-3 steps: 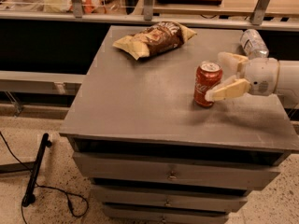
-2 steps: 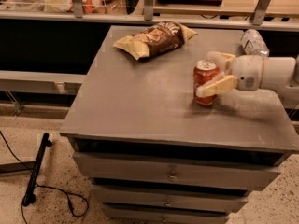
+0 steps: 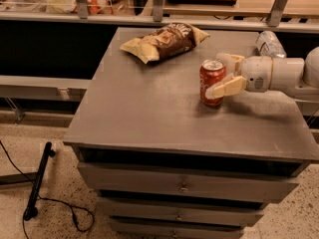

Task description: Knock coke can over

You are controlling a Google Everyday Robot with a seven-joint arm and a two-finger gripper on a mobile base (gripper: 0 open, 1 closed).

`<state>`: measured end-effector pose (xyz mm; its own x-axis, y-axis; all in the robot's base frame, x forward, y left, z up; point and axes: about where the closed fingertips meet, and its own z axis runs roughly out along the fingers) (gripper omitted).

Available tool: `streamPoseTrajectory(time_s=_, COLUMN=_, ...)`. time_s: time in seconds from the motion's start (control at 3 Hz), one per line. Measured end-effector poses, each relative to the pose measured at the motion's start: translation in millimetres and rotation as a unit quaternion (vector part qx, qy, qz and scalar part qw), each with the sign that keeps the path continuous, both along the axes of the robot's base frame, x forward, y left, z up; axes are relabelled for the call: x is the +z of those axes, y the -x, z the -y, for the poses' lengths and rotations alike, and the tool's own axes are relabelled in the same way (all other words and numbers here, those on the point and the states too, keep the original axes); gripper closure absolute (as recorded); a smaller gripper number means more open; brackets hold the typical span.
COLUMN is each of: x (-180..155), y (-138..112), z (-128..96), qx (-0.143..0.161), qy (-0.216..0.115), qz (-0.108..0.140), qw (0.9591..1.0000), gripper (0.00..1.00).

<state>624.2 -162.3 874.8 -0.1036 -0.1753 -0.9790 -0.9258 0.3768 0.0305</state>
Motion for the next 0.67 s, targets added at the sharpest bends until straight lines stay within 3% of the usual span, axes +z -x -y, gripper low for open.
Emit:
streamPoseTrajectory(time_s=0.33, x=-0.3, y=6.6, z=4.7, qx=-0.001, qy=-0.002, qz=0.005, qw=1.0000, gripper=0.16)
streamPoseTrajectory(time_s=0.67, x=-1.4, y=14.7, z=9.4, qx=0.002, qy=0.001, qz=0.012, qw=0.9999, gripper=0.39)
